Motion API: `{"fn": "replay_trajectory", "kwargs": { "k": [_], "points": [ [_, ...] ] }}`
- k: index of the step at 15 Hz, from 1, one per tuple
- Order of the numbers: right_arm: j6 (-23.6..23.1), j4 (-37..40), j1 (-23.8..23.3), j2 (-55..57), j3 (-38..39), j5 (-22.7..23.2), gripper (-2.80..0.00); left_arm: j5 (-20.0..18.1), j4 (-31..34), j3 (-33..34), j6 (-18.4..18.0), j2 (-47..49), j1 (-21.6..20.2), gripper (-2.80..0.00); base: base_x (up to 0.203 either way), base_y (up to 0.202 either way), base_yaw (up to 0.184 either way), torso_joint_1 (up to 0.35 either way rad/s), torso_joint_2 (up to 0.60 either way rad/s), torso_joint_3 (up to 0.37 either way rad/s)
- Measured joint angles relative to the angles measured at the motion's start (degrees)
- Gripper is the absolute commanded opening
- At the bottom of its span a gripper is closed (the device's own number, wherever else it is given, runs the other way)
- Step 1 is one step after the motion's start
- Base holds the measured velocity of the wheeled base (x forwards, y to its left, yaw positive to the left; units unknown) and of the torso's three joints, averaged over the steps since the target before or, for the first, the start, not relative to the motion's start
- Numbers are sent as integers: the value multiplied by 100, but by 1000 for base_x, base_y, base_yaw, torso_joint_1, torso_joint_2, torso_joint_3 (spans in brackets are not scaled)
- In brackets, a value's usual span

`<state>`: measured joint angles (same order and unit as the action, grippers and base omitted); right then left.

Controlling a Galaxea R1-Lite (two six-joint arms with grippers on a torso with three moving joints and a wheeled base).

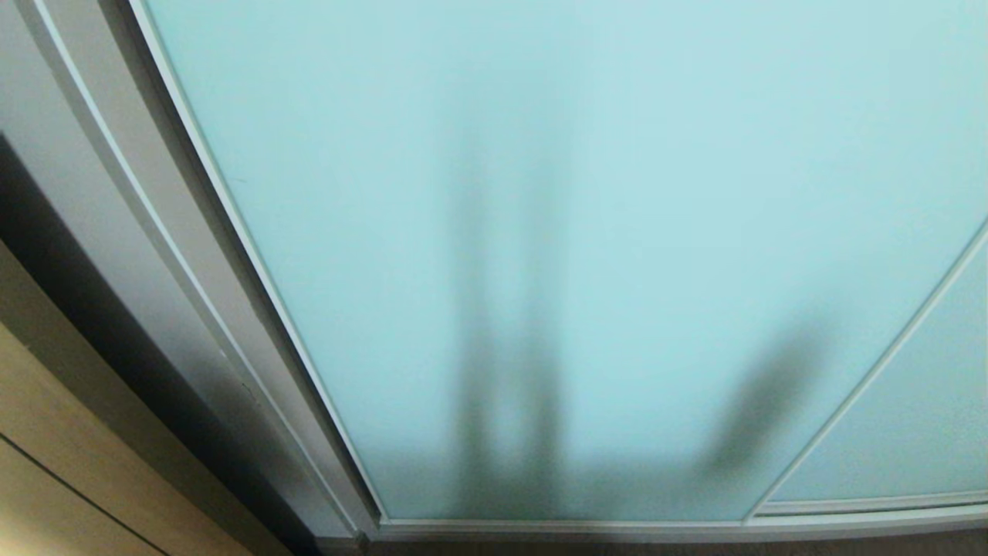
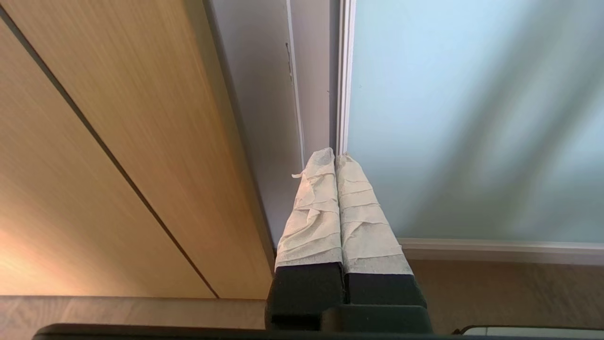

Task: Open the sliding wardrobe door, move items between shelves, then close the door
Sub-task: Open the door

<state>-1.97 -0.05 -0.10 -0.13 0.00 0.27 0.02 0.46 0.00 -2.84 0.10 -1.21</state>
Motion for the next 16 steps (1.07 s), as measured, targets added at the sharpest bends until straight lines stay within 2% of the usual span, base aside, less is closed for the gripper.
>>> {"fn": "replay_trajectory", "kwargs": {
  "k": [2, 6, 8, 10, 13, 16],
  "points": [
    [0, -2, 0, 0, 0, 0, -280, 28, 105, -252, -26, 16, 0, -280, 0, 0, 0, 0, 0, 0],
    [-2, -1, 0, 0, 0, -1, -280, 124, 611, -2089, -27, 642, 0, -280, 0, 0, 0, 0, 0, 0],
    [0, 0, 0, 2, 0, -2, -280, 152, 612, -2874, -32, 1464, 0, -280, 0, 0, 0, 0, 0, 0],
    [0, 0, 0, 2, 0, -2, -280, 168, 571, -3962, -99, 2483, 0, -280, 0, 0, 0, 0, 0, 0],
    [-2, 0, 0, 2, 0, 0, -280, 199, 617, -5580, -470, 3957, -6, -280, 0, 0, 0, 0, 0, 0],
    [0, -2, 0, 4, 0, -2, -280, 245, 1085, -6741, -641, 5324, -9, -280, 0, 0, 0, 0, 0, 0]
  ]
}}
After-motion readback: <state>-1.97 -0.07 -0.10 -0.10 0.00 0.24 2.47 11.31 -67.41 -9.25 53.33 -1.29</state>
